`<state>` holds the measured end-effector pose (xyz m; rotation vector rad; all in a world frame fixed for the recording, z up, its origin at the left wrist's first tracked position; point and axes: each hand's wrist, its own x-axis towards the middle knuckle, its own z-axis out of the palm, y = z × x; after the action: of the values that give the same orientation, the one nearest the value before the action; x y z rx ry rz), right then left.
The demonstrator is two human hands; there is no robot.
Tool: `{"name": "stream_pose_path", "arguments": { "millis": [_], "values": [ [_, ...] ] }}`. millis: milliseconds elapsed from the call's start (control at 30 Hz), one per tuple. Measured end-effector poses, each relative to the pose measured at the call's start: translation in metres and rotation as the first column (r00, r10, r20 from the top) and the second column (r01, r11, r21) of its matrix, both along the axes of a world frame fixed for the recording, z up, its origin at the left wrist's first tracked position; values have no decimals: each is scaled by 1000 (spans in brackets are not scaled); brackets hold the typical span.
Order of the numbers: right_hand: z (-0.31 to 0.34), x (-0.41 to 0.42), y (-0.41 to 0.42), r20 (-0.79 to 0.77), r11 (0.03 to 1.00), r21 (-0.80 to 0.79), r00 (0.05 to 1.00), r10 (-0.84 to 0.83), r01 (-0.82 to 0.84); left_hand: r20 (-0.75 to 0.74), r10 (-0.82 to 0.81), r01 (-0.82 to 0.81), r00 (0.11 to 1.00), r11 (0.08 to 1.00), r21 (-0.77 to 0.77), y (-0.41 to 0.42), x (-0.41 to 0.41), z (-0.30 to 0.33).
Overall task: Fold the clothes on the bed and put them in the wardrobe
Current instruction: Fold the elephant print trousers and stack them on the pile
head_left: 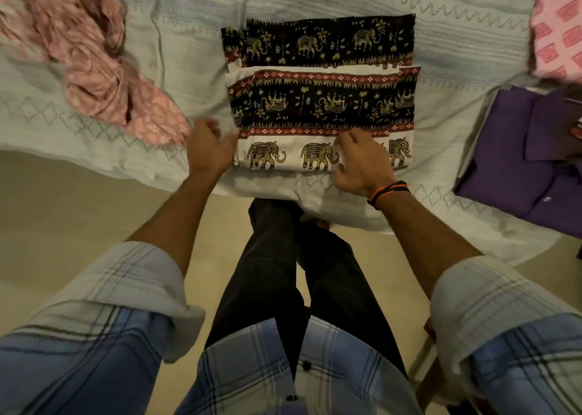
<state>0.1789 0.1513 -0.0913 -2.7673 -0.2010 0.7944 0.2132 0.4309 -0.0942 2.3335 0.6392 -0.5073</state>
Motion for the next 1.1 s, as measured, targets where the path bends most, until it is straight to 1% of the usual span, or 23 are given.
{"name": "stream_pose_path", "arguments": {
  "millis": [100, 133, 167, 200, 233, 300, 367, 433, 533, 600, 667, 700, 733, 767, 800, 833, 867, 900, 933, 967, 1000, 1067, 1100],
  "values": [
    [-1, 11, 6, 140, 998, -3, 989, -55, 56, 161, -193, 187, 968, 981, 55, -19, 17, 5],
    [-2, 15, 8, 155, 997, -8, 985, -75, 77, 189, -243, 235, 951, 970, 63, -25, 24, 6],
    [-2, 20, 11, 158, 995, -9, 983, -94, 97, 201, -258, 247, 945, 966, 78, -31, 30, 5],
    [-2, 26, 13, 155, 993, -5, 982, -112, 114, 196, -231, 216, 953, 972, 92, -37, 38, 3],
    [-2, 30, 15, 152, 992, 2, 980, -125, 126, 169, -161, 147, 972, 985, 93, -40, 45, 1],
    [-4, 40, 19, 126, 991, 5, 984, -130, 130, 68, 48, -52, 997, 997, 59, -42, 59, -7],
    [-7, 48, 20, 72, 993, -7, 990, -121, 122, -16, 202, -200, 979, 977, 72, -40, 70, -13],
    [-12, 52, 20, 33, 994, -26, 994, -106, 107, -57, 254, -247, 966, 963, 106, -41, 75, -16],
    [-20, 53, 21, 0, 994, -49, 995, -96, 96, -75, 279, -271, 958, 957, 102, -44, 80, -21],
    [-22, 52, 19, -1, 994, -47, 995, -98, 97, -51, 381, -377, 923, 924, 67, -37, 82, -23],
    [-25, 53, 15, 0, 996, -40, 996, -85, 85, -40, 511, -511, 858, 859, 21, -24, 88, -25],
    [-26, 53, 13, -1, 996, -40, 997, -78, 78, -48, 541, -541, 840, 841, 6, -20, 91, -26],
    [-27, 53, 12, -2, 997, -39, 997, -72, 72, -52, 535, -536, 843, 844, 4, -18, 93, -26],
    [-27, 53, 11, -1, 997, -40, 998, -70, 70, -41, 487, -486, 872, 873, 31, -19, 93, -26],
    [-26, 52, 11, 3, 997, -41, 998, -70, 70, 3, 397, -395, 918, 913, 100, -23, 91, -23],
    [-25, 49, 12, 19, 997, -43, 997, -69, 69, 78, 267, -278, 960, 942, 187, -30, 86, -19],
    [-23, 45, 12, 48, 997, -43, 997, -64, 66, 162, 110, -147, 981, 959, 242, -38, 78, -11],
    [-21, 40, 11, 87, 998, -42, 995, -50, 54, 235, -43, -15, 971, 971, 238, -47, 68, -5],
    [-19, 33, 10, 121, 999, -41, 992, -23, 29, 280, -179, 128, 943, 973, 190, -56, 57, 0],
    [-18, 25, 9, 148, 999, -37, 989, 16, -10, 297, -313, 284, 902, 949, 137, -64, 45, 3],
    [-17, 16, 6, 154, 998, -36, 986, 61, -56, 285, -446, 432, 849, 895, 114, -71, 31, 3],
    [-19, 0, 0, 94, 991, -47, 987, 130, -126, 188, -681, 661, 708, 732, 163, -78, 5, -5],
    [-21, -7, -4, 48, 987, -64, 988, 149, -146, 104, -757, 734, 645, 651, 193, -79, -7, -10]
  ]
}}
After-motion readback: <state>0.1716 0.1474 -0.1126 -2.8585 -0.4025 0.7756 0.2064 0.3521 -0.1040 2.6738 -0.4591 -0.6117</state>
